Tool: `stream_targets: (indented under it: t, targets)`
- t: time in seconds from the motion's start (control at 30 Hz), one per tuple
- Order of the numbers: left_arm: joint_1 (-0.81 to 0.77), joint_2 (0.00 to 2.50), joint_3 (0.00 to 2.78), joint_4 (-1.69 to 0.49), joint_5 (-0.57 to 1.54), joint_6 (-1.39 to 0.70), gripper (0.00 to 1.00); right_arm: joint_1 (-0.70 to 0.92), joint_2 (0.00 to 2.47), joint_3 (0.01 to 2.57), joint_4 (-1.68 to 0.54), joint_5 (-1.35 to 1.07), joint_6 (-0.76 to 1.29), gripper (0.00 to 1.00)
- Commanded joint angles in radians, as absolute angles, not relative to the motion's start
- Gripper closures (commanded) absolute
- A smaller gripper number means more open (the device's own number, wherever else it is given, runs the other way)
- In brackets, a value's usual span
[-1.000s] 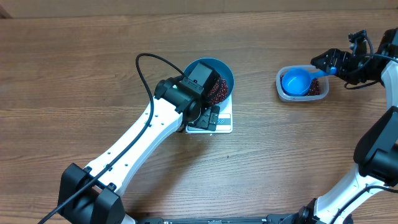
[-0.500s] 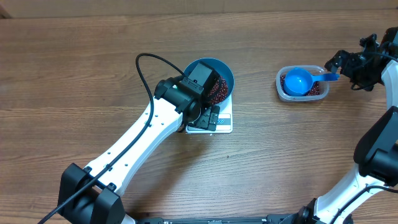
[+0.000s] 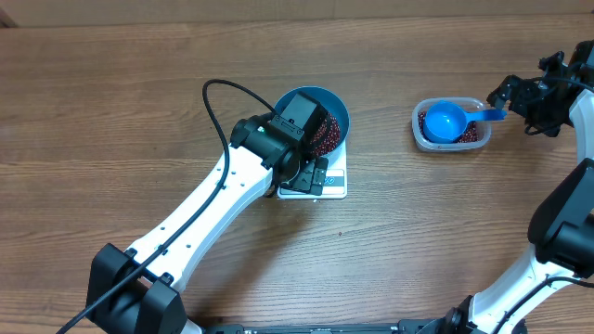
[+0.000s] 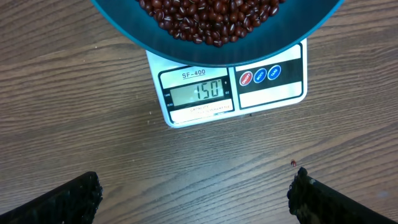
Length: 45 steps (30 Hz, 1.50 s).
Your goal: Scoop item into bowl and weigh 150g on scale
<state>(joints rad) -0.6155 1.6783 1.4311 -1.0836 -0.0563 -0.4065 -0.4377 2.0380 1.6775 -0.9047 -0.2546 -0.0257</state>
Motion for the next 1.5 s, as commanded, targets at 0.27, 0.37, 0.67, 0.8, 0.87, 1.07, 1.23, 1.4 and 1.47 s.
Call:
stream_targets:
  t: [0.27,0.37,0.67,0.8,0.87,1.07,1.23,1.4,1.47]
  targets:
    - [-0.622,1.68,1.426,-0.972,-0.052,-0.446,0.01,-0.442,2.052,1.709,-0.898,-0.247,-0.019,0.0]
    - [-0.622,1.68,1.426,-0.971,-0.056,-0.445,0.0,-0.442,2.052,1.708,-0.898,-0.247,-0.019,0.0]
    - [-0.621,1.68,1.426,-0.966,-0.055,-0.445,0.01,-0.442,2.052,1.709,-0.898,-0.247,-0.019,0.0]
    - [-0.62,1.68,1.46,-0.947,0.02,-0.342,0.0,-0.442,2.052,1.708,-0.898,-0.247,-0.019,0.0]
    - [-0.612,1.68,1.523,-0.99,-0.02,-0.327,0.0,-0.442,2.052,1.708,-0.898,-0.247,-0.019,0.0]
    - [-0.541,1.68,1.751,-1.029,-0.089,-0.305,0.0,-0.442,2.052,1.708,-0.898,-0.247,-0.019,0.0]
    - [-0.443,1.68,1.808,-0.921,-0.09,-0.307,0.0,-0.442,2.052,1.709,-0.898,-0.247,-0.019,0.0]
    - [-0.302,1.697,1.808,-0.813,-0.088,-0.311,0.0,-0.442,2.052,1.708,-0.898,-0.247,-0.019,0.0]
    - [-0.25,1.719,1.808,-0.776,-0.088,-0.311,0.0,-0.442,2.052,1.709,-0.898,-0.247,-0.019,0.0]
